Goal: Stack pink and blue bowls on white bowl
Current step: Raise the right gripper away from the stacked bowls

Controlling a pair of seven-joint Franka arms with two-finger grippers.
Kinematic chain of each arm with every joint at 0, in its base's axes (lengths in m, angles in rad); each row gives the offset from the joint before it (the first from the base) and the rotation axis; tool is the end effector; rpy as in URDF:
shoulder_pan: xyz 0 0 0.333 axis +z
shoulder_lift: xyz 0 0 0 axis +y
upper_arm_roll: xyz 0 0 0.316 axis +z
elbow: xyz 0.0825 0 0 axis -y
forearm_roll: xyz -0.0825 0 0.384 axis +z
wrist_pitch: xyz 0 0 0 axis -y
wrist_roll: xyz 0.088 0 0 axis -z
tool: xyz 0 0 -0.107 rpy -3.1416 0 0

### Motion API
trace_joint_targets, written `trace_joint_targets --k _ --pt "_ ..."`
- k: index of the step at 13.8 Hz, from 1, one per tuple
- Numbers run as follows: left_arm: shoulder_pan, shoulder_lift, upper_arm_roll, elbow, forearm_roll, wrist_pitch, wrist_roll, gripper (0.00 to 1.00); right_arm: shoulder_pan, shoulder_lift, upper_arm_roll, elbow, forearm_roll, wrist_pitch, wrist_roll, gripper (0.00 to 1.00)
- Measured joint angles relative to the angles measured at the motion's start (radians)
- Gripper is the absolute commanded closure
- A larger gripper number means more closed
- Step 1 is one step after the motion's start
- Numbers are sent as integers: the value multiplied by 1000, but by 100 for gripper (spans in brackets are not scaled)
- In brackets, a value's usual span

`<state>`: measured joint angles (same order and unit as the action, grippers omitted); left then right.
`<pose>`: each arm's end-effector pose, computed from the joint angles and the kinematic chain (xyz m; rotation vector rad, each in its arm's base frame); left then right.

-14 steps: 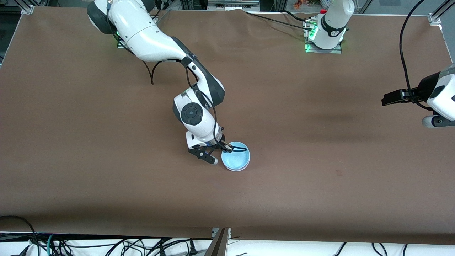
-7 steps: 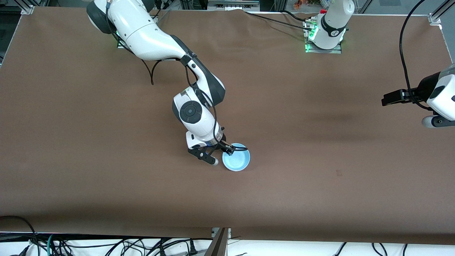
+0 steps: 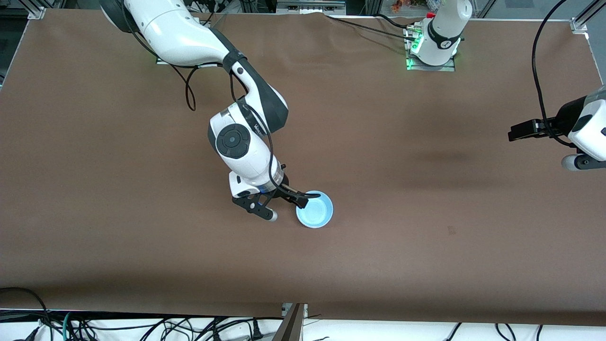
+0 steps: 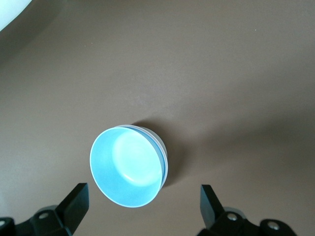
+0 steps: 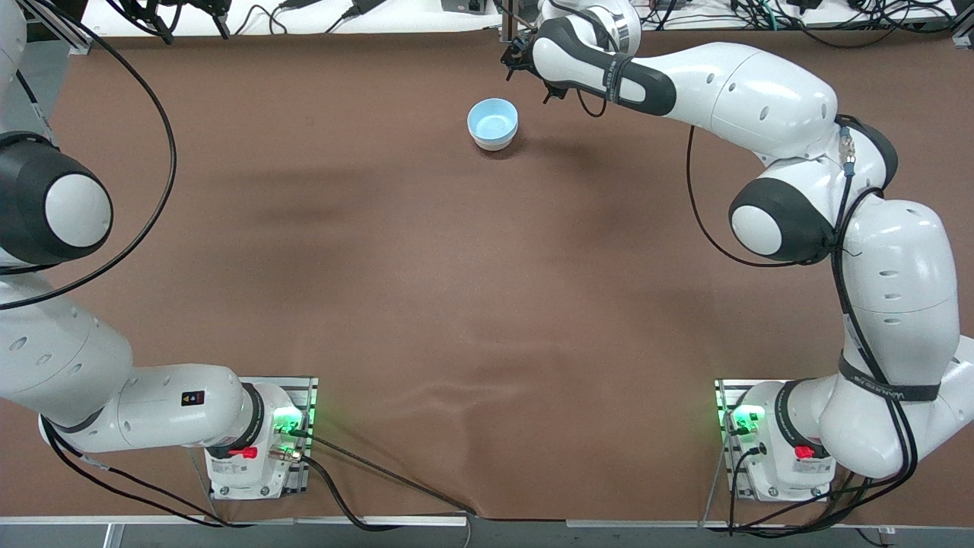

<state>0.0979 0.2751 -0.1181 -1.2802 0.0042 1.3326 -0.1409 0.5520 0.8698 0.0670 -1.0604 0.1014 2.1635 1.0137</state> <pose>0.6097 -0.0012 0.5803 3.1061 0.1899 -0.3474 0.6549 0.4483 0.3335 -2.7950 0.6711 -0.0865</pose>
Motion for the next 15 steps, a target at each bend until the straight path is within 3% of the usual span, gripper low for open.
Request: trace_joint_targets --k 10,12,15 --pt "0 1 0 0 0 0 0 0 10 3 -7 -37 -13 -37 -131 0" --pt "0 2 0 0 0 0 0 0 -16 -29 -30 -29 -14 -126 -215 0" --pt "0 3 0 0 0 0 0 0 -81 -185 -79 -60 -13 -330 -414 0"
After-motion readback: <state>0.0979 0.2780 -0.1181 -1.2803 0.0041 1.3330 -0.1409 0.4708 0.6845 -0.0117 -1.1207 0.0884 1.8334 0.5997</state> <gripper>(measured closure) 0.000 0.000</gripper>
